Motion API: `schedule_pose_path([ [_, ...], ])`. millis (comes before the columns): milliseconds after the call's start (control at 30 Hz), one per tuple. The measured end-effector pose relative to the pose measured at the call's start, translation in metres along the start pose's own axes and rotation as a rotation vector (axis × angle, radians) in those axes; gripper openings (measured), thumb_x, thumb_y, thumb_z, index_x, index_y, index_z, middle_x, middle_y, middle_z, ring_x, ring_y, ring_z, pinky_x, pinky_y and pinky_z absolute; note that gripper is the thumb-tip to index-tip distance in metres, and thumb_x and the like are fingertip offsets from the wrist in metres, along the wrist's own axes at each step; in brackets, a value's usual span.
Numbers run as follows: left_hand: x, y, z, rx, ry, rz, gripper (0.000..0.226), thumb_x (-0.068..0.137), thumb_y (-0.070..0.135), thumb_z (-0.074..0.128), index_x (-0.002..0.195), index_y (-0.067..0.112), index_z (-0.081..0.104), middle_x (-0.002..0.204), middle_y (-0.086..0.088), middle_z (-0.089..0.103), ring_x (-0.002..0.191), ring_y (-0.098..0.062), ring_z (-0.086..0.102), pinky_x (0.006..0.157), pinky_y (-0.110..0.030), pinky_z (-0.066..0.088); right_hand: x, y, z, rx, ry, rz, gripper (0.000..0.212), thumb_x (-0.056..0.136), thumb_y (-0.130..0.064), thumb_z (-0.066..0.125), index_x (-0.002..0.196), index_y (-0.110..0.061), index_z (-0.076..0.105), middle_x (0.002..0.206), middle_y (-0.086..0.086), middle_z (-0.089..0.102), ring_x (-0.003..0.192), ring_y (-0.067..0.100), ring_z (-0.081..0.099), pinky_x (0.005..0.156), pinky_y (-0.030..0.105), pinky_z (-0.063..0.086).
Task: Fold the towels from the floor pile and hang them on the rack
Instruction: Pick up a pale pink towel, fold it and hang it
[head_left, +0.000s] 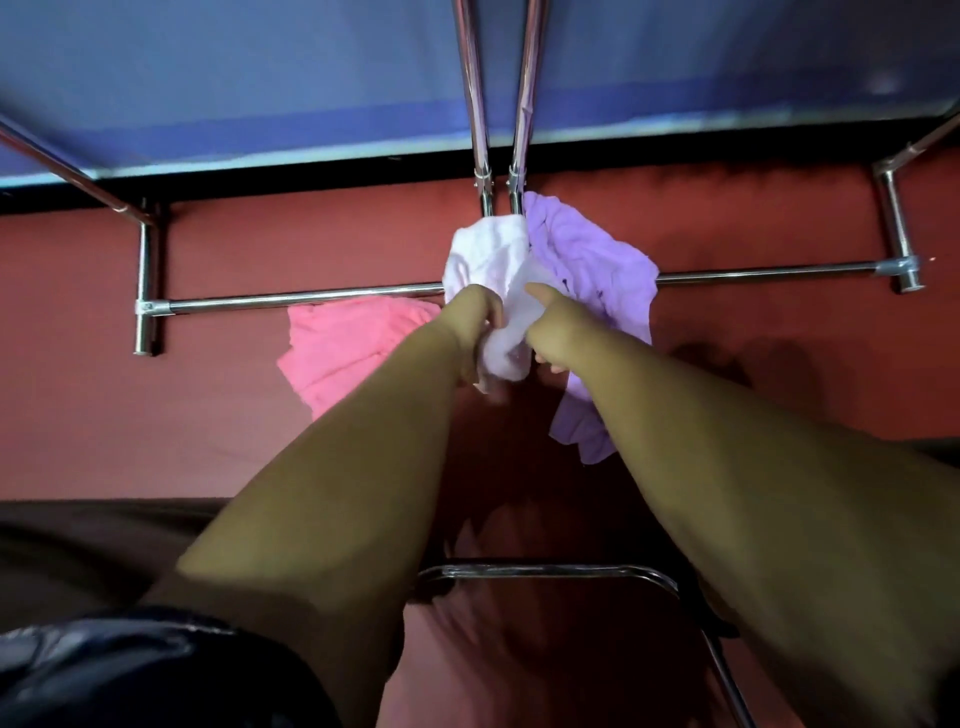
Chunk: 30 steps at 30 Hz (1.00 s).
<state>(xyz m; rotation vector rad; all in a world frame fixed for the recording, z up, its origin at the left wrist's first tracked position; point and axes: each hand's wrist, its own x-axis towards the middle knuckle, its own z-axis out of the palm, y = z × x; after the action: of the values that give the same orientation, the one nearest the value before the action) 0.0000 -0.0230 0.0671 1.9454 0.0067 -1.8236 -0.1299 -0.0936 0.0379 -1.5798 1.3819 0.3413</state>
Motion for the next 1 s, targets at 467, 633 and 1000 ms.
schedule_pose_path([
  [467, -0.226, 0.085, -0.019, 0.881, -0.027, 0.396, 0.072, 0.083, -0.020, 0.033, 0.116, 0.029, 0.074, 0.127, -0.019, 0.074, 0.100, -0.037, 0.070, 0.082, -0.043, 0.057, -0.164, -0.096, -0.078, -0.344, 0.038, -0.263, 0.020, 0.086, -0.030, 0.066, 0.100, -0.016, 0.069, 0.110, 0.011, 0.073, 0.098, 0.031, 0.068, 0.083, 0.038, 0.057],
  [633, -0.312, 0.105, -0.013, 1.052, 0.187, 0.719, 0.053, 0.094, -0.007, 0.051, 0.122, 0.030, 0.074, 0.116, 0.003, 0.077, 0.085, -0.017, 0.071, 0.071, -0.033, 0.062, -0.231, -0.130, -0.118, -0.153, -0.031, -0.271, 0.007, 0.091, -0.018, 0.060, 0.093, -0.014, 0.065, 0.091, 0.009, 0.064, 0.079, 0.027, 0.062, 0.072, 0.037, 0.053],
  [1000, -0.371, 0.061, 0.000, 0.830, 0.120, 1.210, 0.060, 0.073, -0.015, 0.059, 0.122, 0.019, 0.069, 0.106, 0.003, 0.071, 0.075, 0.001, 0.064, 0.069, -0.013, 0.051, -0.321, -0.106, -0.144, 0.087, 0.124, -0.576, 0.033, 0.093, -0.025, 0.074, 0.123, -0.023, 0.061, 0.094, -0.009, 0.063, 0.074, 0.005, 0.058, 0.049, 0.006, 0.040],
])
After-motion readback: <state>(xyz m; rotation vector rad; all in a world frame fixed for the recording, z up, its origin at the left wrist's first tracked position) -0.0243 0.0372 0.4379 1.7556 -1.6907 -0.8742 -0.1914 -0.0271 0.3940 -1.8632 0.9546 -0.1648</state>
